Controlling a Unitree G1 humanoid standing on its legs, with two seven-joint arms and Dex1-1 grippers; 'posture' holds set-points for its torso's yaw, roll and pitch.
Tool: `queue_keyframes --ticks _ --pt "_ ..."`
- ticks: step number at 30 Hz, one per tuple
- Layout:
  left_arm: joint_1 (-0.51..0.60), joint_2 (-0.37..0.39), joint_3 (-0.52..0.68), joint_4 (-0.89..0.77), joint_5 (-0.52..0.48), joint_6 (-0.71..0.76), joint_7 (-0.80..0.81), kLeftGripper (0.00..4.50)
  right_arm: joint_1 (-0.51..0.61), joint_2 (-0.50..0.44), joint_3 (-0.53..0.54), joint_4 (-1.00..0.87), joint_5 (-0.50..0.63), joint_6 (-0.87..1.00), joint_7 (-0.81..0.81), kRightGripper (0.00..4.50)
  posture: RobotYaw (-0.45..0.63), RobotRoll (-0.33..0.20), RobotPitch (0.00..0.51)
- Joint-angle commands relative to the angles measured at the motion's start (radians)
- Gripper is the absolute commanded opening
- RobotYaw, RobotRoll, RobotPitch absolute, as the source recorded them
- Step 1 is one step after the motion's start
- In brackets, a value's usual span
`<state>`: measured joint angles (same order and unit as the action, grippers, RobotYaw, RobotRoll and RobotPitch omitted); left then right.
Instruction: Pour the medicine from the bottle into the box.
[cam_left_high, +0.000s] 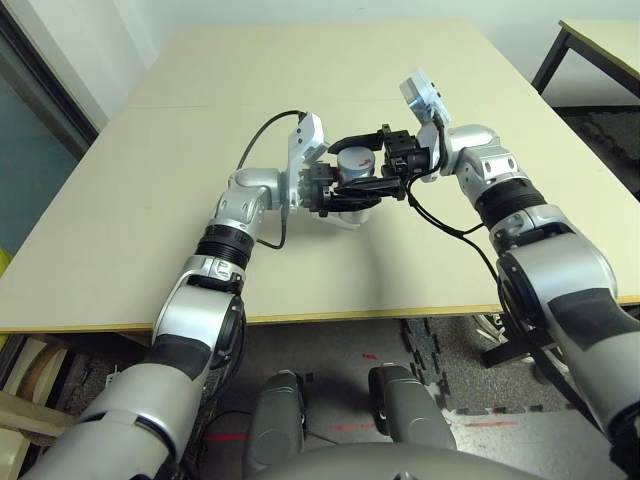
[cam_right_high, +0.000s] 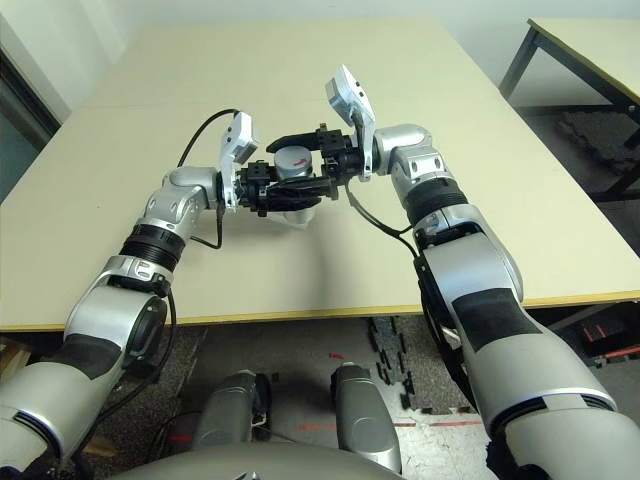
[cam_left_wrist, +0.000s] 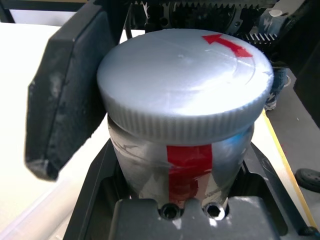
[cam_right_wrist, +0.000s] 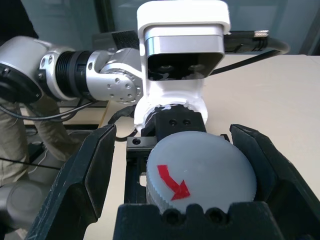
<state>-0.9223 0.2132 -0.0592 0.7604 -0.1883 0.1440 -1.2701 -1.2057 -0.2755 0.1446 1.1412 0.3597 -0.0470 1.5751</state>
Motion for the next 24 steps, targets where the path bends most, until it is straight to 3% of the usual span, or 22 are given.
queue_keyframes --ticks 1,24 --pt "0.019 0.01 -0.001 -0.02 -0.011 0.014 0.005 2.68 -0.013 0.005 -0.037 0.032 -0.04 -0.009 0.001 4.5 -0.16 0.0 0.063" --pt "0.05 0.007 -0.018 -0.078 -0.019 0.043 -0.005 2.68 -0.03 0.03 -0.16 0.075 -0.138 0.001 -0.037 4.5 -0.16 0.0 0.07"
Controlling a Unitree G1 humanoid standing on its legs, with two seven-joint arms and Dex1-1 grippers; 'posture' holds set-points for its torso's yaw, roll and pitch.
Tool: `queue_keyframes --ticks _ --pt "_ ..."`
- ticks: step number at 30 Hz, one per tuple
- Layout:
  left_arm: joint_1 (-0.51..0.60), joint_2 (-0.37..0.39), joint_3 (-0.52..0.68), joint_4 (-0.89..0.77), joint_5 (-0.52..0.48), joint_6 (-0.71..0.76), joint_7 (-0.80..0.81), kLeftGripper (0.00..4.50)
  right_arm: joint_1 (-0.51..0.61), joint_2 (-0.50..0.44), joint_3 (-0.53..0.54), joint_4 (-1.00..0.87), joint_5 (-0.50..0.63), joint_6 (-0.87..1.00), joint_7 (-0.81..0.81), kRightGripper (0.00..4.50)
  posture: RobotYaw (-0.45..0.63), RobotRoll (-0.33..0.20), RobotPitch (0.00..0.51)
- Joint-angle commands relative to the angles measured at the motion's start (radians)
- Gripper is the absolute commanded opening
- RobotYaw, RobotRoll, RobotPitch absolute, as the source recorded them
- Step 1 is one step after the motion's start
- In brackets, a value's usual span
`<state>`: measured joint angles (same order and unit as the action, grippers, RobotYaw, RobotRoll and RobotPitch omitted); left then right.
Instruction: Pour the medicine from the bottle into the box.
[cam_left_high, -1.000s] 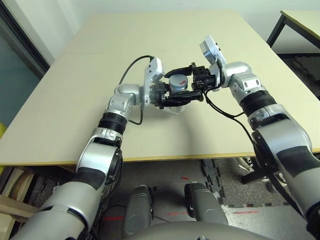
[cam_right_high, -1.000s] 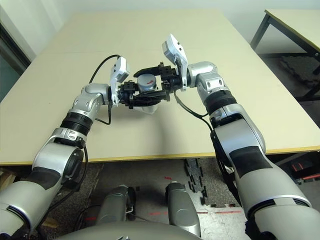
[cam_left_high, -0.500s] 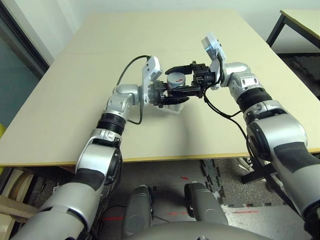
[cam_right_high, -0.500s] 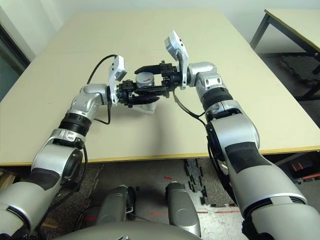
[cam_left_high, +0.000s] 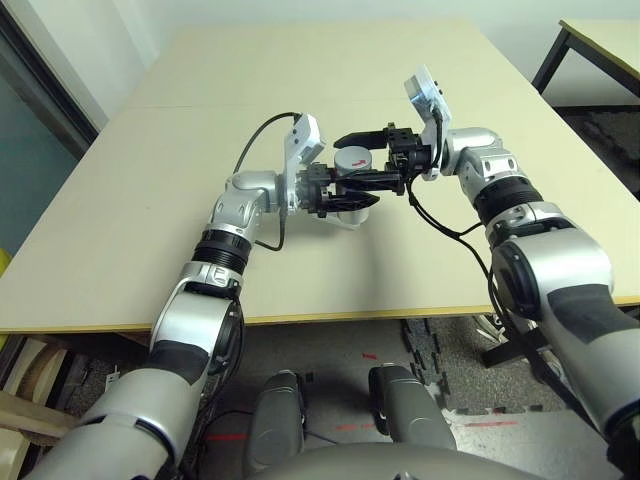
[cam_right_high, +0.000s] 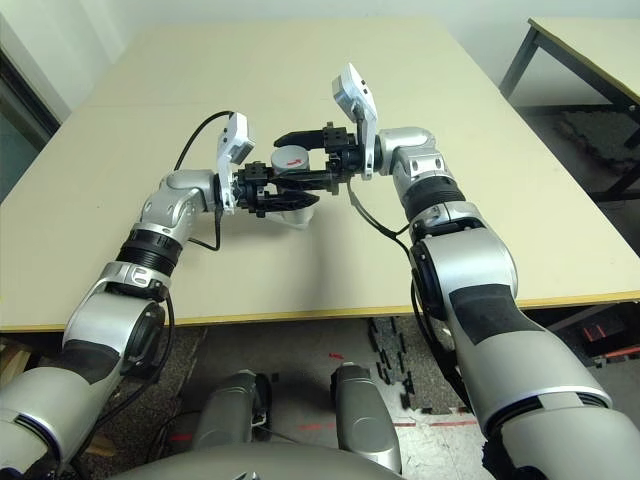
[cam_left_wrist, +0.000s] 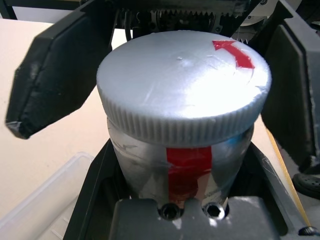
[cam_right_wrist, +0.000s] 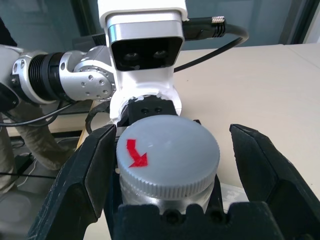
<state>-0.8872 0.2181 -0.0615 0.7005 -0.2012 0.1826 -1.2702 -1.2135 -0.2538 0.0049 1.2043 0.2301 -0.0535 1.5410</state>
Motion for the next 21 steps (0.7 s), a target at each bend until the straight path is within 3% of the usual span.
queue_keyframes --ticks 1,21 --pt "0.016 0.001 -0.017 -0.019 -0.006 0.005 -0.005 2.68 -0.023 0.009 -0.023 0.013 -0.011 0.009 -0.004 4.5 -0.16 0.0 0.07" --pt "0.02 0.022 -0.011 -0.042 -0.016 0.018 -0.008 2.68 -0.017 -0.027 -0.036 0.046 -0.064 -0.006 -0.067 4.5 -0.14 0.0 0.059"
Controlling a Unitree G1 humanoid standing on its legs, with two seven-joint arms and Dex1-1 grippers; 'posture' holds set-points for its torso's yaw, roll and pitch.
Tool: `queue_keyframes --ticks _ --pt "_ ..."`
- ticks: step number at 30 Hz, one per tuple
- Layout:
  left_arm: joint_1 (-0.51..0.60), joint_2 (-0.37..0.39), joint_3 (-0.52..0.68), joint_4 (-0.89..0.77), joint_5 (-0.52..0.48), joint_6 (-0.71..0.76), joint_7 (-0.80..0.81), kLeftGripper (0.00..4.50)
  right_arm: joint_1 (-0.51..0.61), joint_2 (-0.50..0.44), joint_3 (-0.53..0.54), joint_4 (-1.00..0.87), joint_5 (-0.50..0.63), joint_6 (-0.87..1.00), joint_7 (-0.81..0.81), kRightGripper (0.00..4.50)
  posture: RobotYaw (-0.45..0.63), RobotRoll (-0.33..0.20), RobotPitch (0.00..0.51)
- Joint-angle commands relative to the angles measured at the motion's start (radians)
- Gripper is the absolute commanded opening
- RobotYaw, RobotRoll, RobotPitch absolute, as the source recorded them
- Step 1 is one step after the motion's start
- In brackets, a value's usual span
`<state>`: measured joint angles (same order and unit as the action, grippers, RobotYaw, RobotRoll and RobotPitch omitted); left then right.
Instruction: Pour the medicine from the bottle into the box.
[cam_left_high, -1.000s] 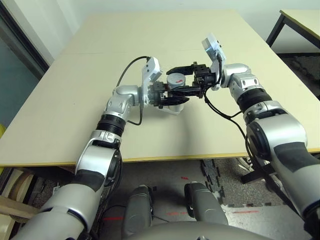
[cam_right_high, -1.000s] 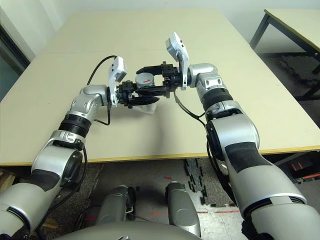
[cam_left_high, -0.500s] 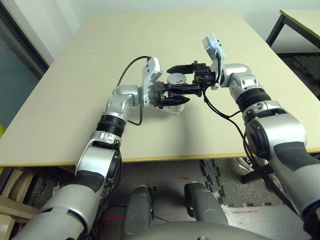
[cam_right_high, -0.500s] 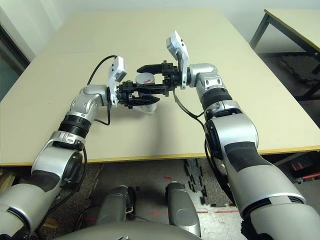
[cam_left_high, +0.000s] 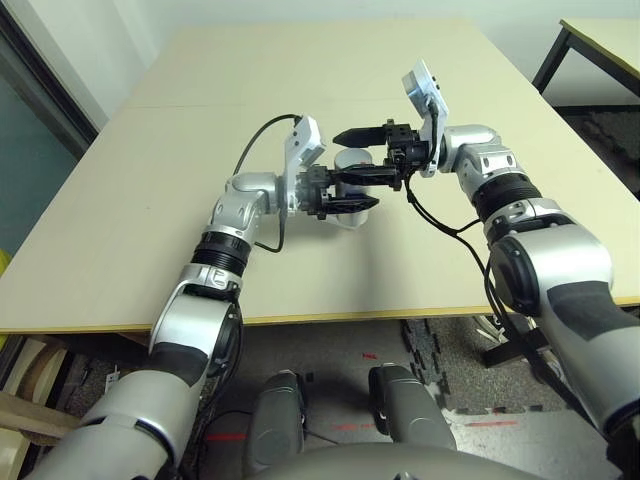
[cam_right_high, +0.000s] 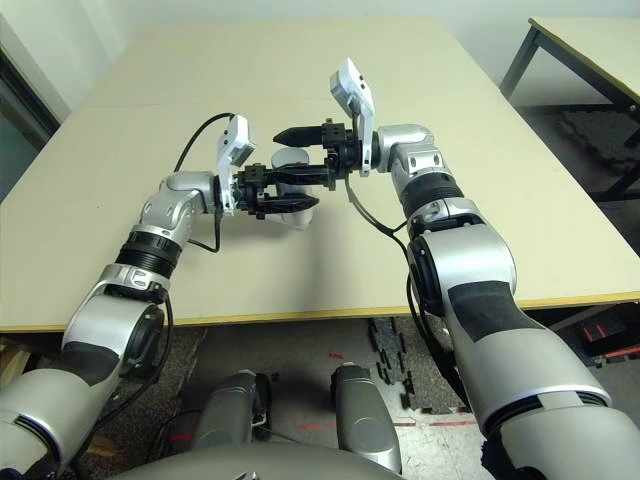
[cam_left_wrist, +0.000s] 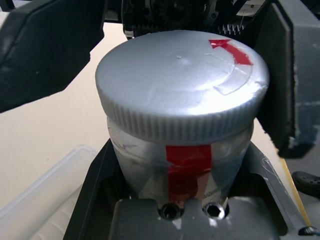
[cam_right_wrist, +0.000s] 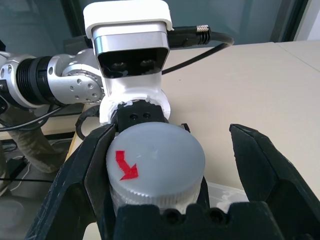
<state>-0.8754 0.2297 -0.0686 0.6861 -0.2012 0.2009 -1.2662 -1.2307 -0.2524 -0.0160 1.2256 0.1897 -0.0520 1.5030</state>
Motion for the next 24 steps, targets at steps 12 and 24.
queue_keyframes --ticks 12,24 --pt "0.01 0.019 -0.005 -0.02 -0.019 -0.002 -0.003 2.68 0.009 -0.087 -0.05 0.062 -0.032 0.013 -0.088 4.5 -0.14 0.0 0.061" --pt "0.011 0.017 -0.004 -0.013 -0.017 -0.005 -0.003 2.68 0.016 -0.138 -0.063 0.071 -0.054 0.037 -0.063 4.5 -0.14 0.0 0.063"
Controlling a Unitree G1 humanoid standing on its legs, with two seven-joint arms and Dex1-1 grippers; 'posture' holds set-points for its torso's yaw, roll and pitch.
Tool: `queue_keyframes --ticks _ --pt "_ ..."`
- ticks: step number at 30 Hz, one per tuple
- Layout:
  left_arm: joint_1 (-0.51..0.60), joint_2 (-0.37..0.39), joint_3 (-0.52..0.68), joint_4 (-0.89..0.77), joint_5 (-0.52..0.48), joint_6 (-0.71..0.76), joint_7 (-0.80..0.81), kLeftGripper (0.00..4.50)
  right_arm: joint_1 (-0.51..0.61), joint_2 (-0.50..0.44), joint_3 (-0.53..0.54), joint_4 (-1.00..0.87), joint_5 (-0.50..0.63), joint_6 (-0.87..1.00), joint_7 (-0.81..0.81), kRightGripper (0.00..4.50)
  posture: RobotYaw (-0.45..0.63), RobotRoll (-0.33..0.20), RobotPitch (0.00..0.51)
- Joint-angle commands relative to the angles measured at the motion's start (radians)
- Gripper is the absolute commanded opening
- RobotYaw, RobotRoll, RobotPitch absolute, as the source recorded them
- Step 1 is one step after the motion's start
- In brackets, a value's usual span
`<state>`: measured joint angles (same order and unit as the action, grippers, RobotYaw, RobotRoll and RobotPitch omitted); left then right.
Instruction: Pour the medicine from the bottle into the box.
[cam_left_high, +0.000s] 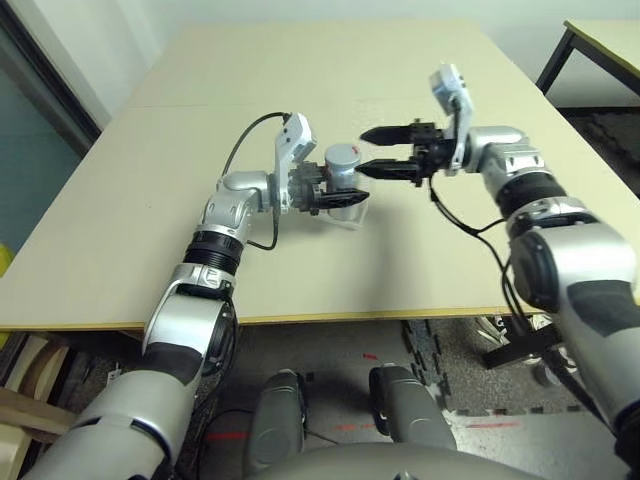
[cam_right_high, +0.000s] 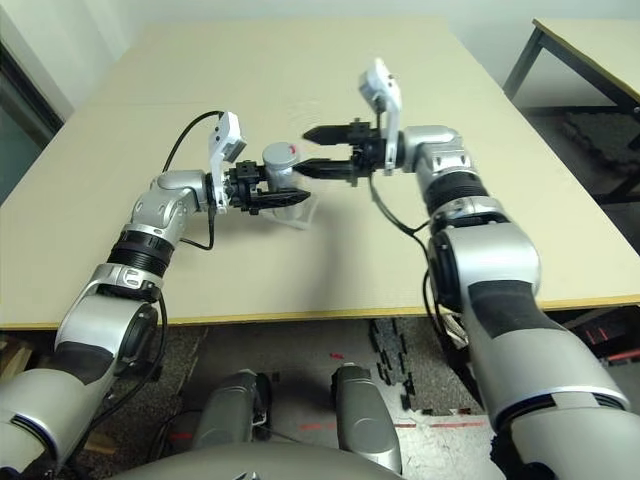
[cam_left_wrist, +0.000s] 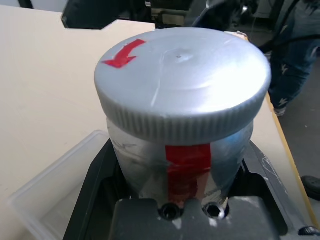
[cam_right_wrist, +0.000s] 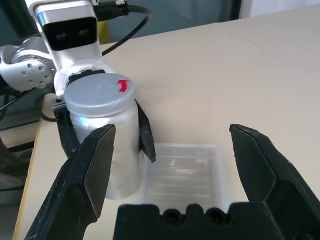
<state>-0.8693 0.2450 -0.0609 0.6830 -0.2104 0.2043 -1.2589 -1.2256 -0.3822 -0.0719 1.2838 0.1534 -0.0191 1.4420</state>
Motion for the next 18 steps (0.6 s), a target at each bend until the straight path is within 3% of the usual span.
queue_keyframes --ticks 1,12,18 --pt "0.004 0.001 -0.011 -0.009 -0.008 -0.01 -0.01 2.68 0.011 -0.011 -0.007 0.013 -0.02 0.005 0.0 4.5 -0.14 0.0 0.063" --pt "-0.002 0.005 -0.008 0.007 -0.002 -0.019 0.0 2.68 0.029 -0.046 0.033 0.014 -0.086 -0.013 0.075 4.5 -0.14 0.0 0.064" --pt "-0.004 0.01 -0.008 0.024 0.002 -0.03 0.001 2.68 0.004 -0.031 0.0 0.005 -0.066 0.021 0.11 4.5 -0.14 0.0 0.063"
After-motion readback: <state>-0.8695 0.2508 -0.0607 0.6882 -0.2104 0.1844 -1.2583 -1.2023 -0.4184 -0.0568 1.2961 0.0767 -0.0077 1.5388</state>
